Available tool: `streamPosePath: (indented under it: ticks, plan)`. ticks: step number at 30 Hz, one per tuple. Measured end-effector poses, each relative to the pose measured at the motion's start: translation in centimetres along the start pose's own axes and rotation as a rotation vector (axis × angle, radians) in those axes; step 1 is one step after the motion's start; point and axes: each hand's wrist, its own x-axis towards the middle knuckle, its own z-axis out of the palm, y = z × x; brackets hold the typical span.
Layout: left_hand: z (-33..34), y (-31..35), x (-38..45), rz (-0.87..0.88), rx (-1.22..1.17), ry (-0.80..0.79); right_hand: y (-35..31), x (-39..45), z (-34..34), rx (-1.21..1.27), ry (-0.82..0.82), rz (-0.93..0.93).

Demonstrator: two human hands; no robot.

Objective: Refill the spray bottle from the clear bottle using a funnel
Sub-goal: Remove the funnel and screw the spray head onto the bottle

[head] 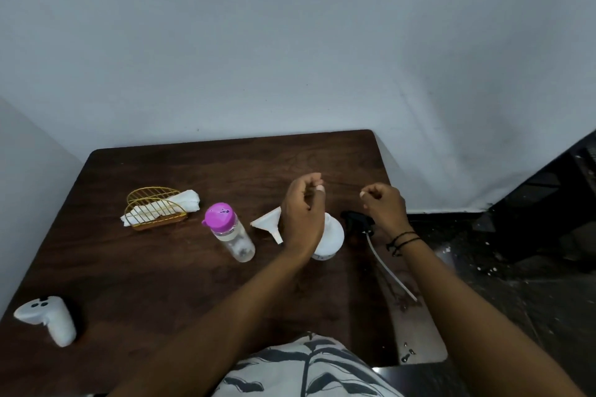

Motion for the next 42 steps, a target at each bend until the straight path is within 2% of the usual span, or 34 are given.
streamPosePath:
  ticks: [3, 6, 10, 13, 18, 28, 33, 36, 39, 42]
  plan:
    - [1.9, 1.1, -1.5, 0.015, -0.067, -0.162, 1.3, -1.2, -0.7, 0.01, 0.076, 0.022]
    - [3.9, 0.9, -2.9, -0.08, -0.069, -0.332, 2.5, -2.1, -1.2, 0.009, 0.071, 0.087]
    - [6.0, -0.8, -4.4, -0.257, 0.105, -0.531, 4.1, -3.1, -1.3, -0.085, 0.017, 0.14]
    - [7.3, -2.5, -5.1, -0.339, 0.279, -0.607, 4.8, -3.3, -1.1, -0.11, -0.027, 0.185]
    - [8.9, -4.1, -5.1, -0.437, 0.369, -0.576, 4.9, -3.2, -0.6, -0.141, -0.054, 0.191]
    - [11.0, -6.2, -3.9, -0.654, 0.26, -0.559, 4.5, -2.5, 0.1, -0.186, -0.066, 0.222]
    - [11.2, -6.5, -4.1, -0.672, 0.166, -0.514, 4.7, -2.5, 0.0, -0.101, -0.045, 0.244]
    - [11.4, -5.7, -4.2, -0.596, 0.117, -0.466, 4.2, -2.7, -0.7, 0.033, 0.008, 0.245]
    - [11.2, -4.4, -4.3, -0.406, 0.102, -0.413, 2.7, -2.7, -2.1, 0.178, 0.069, 0.195]
    - [10.7, -2.8, -4.6, -0.215, 0.082, -0.366, 0.5, -2.6, -3.8, 0.283, 0.039, 0.12]
